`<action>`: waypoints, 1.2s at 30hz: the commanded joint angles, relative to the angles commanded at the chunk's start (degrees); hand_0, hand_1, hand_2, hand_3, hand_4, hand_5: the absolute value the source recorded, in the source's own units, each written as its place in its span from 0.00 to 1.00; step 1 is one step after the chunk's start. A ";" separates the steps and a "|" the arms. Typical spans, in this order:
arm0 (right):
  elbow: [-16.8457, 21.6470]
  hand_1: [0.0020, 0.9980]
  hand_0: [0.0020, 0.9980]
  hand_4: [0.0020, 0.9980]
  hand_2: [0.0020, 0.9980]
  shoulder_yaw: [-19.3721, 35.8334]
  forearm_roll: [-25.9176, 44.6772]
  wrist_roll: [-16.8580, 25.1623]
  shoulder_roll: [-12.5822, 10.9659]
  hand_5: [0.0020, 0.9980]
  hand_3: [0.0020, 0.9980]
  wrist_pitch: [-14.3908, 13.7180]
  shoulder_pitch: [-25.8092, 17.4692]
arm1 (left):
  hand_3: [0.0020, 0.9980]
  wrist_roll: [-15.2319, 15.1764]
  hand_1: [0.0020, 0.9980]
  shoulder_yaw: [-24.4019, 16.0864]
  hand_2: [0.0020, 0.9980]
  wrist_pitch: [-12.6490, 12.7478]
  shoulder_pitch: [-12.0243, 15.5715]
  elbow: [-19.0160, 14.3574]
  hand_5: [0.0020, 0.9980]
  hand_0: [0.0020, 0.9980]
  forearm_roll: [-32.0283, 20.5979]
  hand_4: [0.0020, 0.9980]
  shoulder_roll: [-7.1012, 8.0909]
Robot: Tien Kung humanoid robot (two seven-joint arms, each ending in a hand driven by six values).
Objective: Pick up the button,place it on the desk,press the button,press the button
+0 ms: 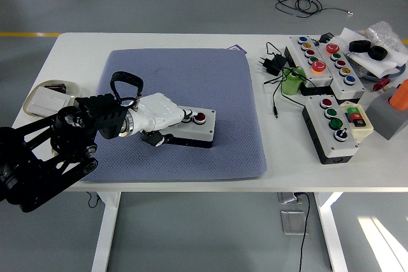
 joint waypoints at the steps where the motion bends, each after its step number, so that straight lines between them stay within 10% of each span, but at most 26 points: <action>1: 0.00 0.80 0.79 0.41 0.82 0.02 0.04 0.01 0.01 0.48 0.75 -0.02 -0.05 | 0.92 -0.10 0.06 -0.87 0.09 0.29 0.17 -0.55 0.00 0.01 -0.17 0.56 0.07; 17: 0.00 0.80 0.79 0.41 0.82 0.13 -0.25 -0.13 0.03 0.48 0.75 -0.03 -0.41 | 0.92 -0.67 0.07 -11.62 0.09 2.08 2.74 -2.68 0.00 0.01 -3.47 0.56 0.76; 25: 0.00 0.80 0.79 0.41 0.82 0.46 -0.54 -0.10 0.06 0.48 0.75 -0.08 -0.30 | 0.92 -0.43 0.09 -19.86 0.11 14.96 5.59 0.77 0.00 0.04 -15.26 0.58 0.91; 26: 0.00 0.80 0.79 0.41 0.82 0.42 -0.41 -0.02 0.03 0.48 0.75 -0.07 -0.27 | 0.97 -0.43 0.36 -21.12 0.40 17.08 6.09 1.57 0.51 0.17 -17.80 0.80 1.06; 31: 0.00 0.80 0.79 0.41 0.82 0.55 -0.33 0.15 -0.03 0.48 0.75 -0.04 -0.17 | 0.97 -0.10 0.36 -26.34 0.40 24.39 7.96 4.62 0.51 0.17 -29.71 0.80 1.41; 32: 0.00 0.80 0.79 0.41 0.82 0.53 -0.23 0.20 -0.04 0.48 0.75 -0.03 -0.18 | 0.91 -0.01 0.73 -27.56 0.82 24.80 8.38 5.36 0.94 0.69 -32.32 0.77 1.42; 36: 0.00 0.80 0.79 0.41 0.82 0.68 -0.52 0.11 -0.02 0.48 0.75 0.00 -0.13 | 0.91 0.44 0.73 -30.27 0.82 26.12 9.63 6.99 0.94 0.69 -42.00 0.77 1.49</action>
